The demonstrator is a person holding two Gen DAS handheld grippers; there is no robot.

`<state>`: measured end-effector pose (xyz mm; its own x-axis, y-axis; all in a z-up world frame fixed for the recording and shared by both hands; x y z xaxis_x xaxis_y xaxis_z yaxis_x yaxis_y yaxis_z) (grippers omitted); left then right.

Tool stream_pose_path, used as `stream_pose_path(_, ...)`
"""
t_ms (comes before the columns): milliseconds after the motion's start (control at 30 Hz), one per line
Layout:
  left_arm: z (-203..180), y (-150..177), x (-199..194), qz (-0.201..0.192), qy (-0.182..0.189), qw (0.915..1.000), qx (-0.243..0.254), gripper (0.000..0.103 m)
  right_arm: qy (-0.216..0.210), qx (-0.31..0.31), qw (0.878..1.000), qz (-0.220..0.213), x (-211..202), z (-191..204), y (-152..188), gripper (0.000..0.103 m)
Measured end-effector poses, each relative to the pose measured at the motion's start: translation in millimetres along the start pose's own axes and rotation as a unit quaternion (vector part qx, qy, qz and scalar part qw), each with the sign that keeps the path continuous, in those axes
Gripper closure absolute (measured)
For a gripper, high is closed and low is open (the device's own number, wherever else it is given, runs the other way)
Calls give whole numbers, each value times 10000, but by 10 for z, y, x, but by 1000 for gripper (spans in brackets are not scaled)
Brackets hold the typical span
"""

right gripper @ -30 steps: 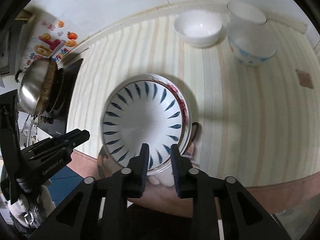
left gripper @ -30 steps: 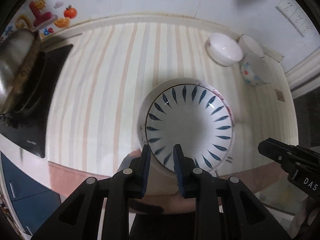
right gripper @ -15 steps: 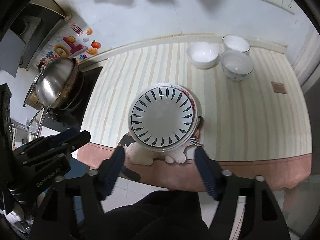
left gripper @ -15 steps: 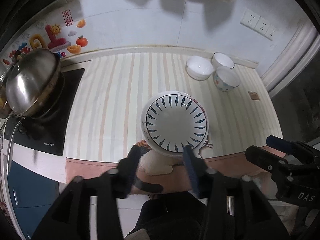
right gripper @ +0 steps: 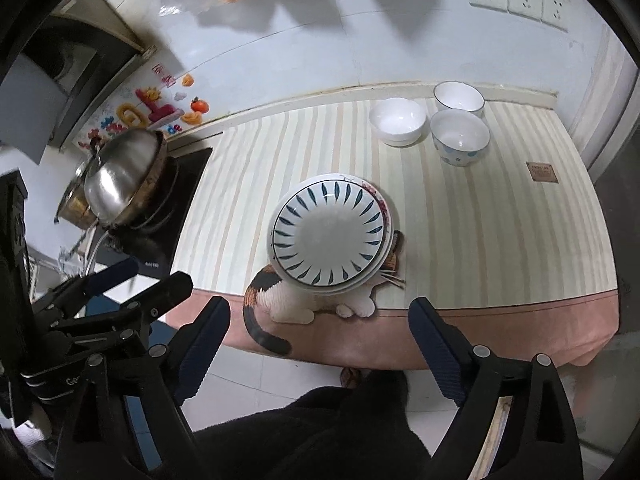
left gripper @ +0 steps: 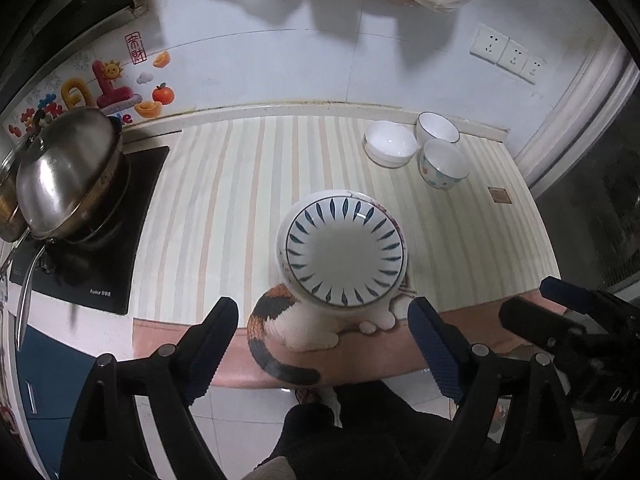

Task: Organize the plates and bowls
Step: 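Open both grippers and lift them away from the plate stack, then move both grippers to the plain white bowl and grasp its rim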

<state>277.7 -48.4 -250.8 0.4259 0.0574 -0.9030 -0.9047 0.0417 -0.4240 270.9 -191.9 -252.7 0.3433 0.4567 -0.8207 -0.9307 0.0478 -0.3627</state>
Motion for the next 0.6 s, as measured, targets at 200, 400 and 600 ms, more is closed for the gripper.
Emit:
stream_pose_path(200, -258, -526, 270, -81, -63, 9999, -119, 16, -186, 290, 9993, -135, 103, -455, -481, 10)
stream_pose_path(400, -532, -1290, 925, 91, -82, 9992, -393, 16, -447, 533, 9975, -114, 422, -1035, -1352, 9)
stream_pose_path(600, -750, -1939, 1849, 577, -54, 9957, -725, 22, -641, 613, 9960, 147, 1112, -1626, -2295, 11)
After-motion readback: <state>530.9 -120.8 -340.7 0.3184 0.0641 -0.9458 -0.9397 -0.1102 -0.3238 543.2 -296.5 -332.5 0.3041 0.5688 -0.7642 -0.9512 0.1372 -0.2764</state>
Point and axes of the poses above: each gripper's, at about its wrist camera, not at the fingertips, and x roughly the way its jaws point, z to its left, y to its underside, the point moved 10 cm from there along x, roughly the way its jaws point, and after that the axes turned 10 degrees about -y, right-handed, at the moved point
